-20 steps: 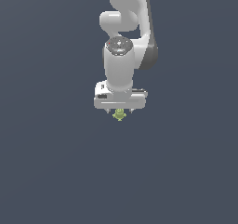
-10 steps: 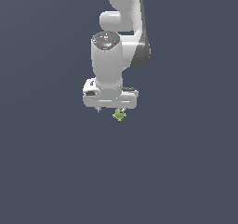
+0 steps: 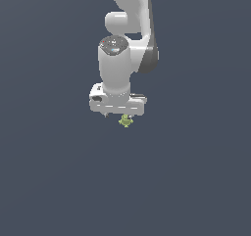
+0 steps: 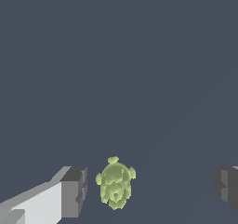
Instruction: Pick up the object and move it to a goal position.
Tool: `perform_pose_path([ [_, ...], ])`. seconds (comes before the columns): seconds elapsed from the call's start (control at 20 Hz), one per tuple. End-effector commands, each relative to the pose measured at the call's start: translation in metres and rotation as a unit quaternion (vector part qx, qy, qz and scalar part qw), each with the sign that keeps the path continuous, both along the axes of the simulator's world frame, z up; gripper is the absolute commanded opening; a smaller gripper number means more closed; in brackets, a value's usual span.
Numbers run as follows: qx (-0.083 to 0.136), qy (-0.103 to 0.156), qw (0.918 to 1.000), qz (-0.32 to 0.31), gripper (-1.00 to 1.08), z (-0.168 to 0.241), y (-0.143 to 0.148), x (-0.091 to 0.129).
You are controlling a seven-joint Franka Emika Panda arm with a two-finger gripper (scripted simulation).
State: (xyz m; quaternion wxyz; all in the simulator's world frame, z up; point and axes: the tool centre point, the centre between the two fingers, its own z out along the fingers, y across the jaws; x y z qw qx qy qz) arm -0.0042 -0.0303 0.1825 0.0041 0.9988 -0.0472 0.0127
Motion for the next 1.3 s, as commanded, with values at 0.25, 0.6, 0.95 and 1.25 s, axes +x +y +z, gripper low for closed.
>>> perform_pose_path([
  [0.25,0.004,0.002,0.9983,-0.058,1.0,-0.02,0.009,-0.015],
  [0.6,0.007,0.005,0.9898,-0.142,1.0,-0.047,0.019,-0.039],
  [0.95,0.009,0.008,0.9744,-0.225,1.0,-0.071,0.027,-0.064],
  [1.25,0.008,0.01,0.9624,-0.271,1.0,-0.084,0.031,-0.08],
])
